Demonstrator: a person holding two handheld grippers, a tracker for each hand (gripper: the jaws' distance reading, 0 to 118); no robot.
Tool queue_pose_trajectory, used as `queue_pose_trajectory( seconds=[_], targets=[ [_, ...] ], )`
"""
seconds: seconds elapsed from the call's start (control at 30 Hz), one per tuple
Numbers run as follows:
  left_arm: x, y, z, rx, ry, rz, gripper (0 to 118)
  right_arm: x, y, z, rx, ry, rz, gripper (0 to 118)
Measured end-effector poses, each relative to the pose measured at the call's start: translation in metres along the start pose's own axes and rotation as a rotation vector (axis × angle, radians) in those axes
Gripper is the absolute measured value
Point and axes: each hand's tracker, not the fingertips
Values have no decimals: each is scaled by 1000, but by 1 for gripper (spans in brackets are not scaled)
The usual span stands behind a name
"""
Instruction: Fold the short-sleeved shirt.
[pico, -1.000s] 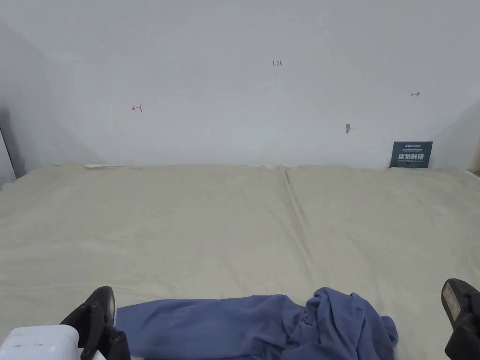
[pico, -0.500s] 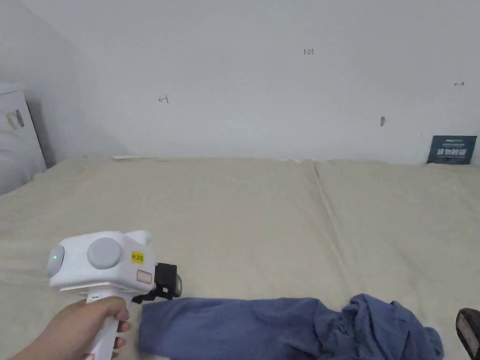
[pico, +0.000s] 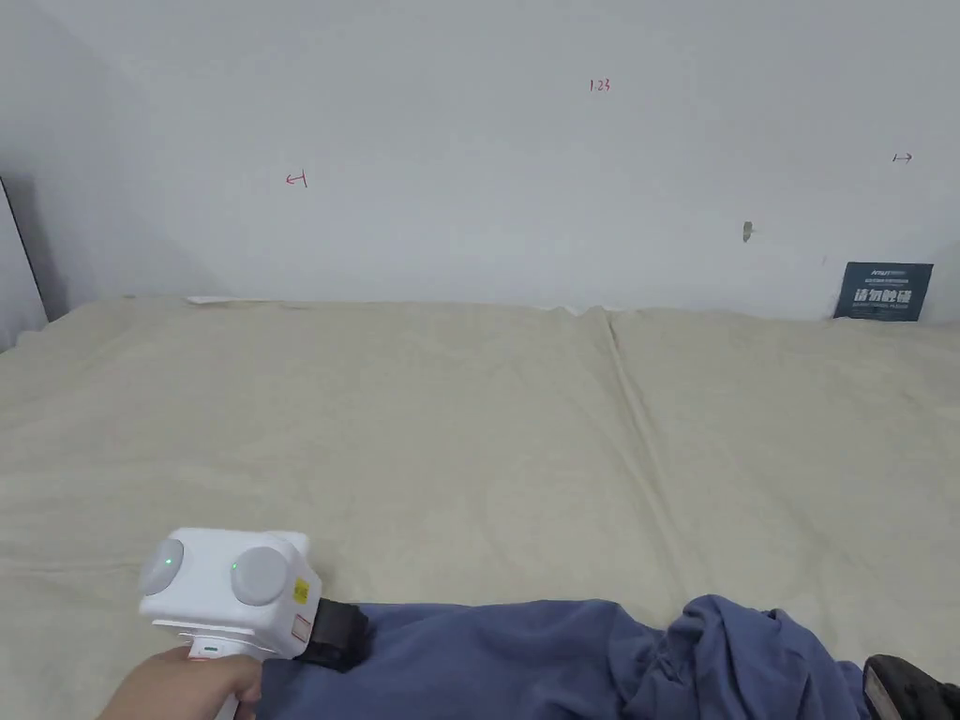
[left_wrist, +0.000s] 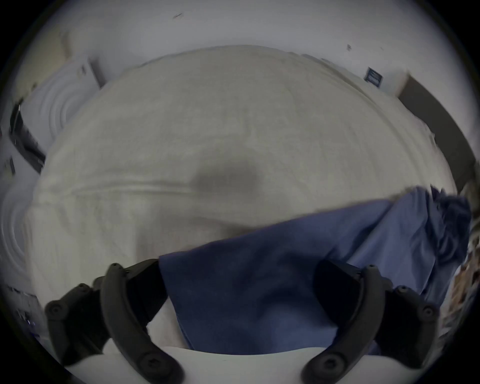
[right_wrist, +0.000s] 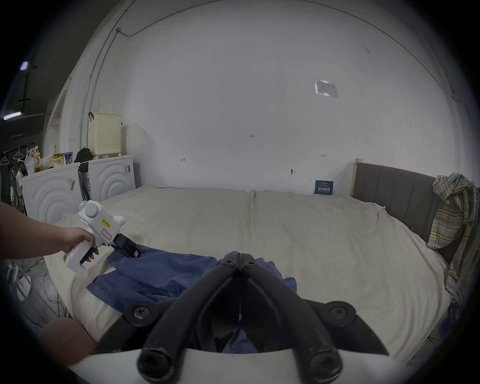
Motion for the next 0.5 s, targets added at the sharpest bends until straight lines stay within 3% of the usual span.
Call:
queue_pose_trajectory(
  seconds=[0.07, 0.13, 0.17, 0.2, 0.33, 0.43, 0.5],
  targets=[
    [-4, 1, 5, 53, -27, 13, 92, 0, 0, -3, -8, 0, -4, 0],
    [4, 1, 18, 89, 8, -14, 48, 0, 0, -4, -10, -1, -5, 0],
    [6, 0, 24, 107, -36, -43, 13, 0, 1, -4, -10, -1, -7, 0],
    [10, -1, 24, 82, -126, -45, 4, 1, 1, -4, -8, -1, -7, 0],
    [21, -10, 32, 66, -96, -106, 4, 12, 9, -7, 1, -2, -10, 0],
    [10, -13, 42, 113, -81, -58, 4, 40, 34, -20, -16, 8, -107, 0],
    [0, -17, 48, 121, -113, 4, 4, 65, 51, -44, -139, 12, -134, 0]
  ],
)
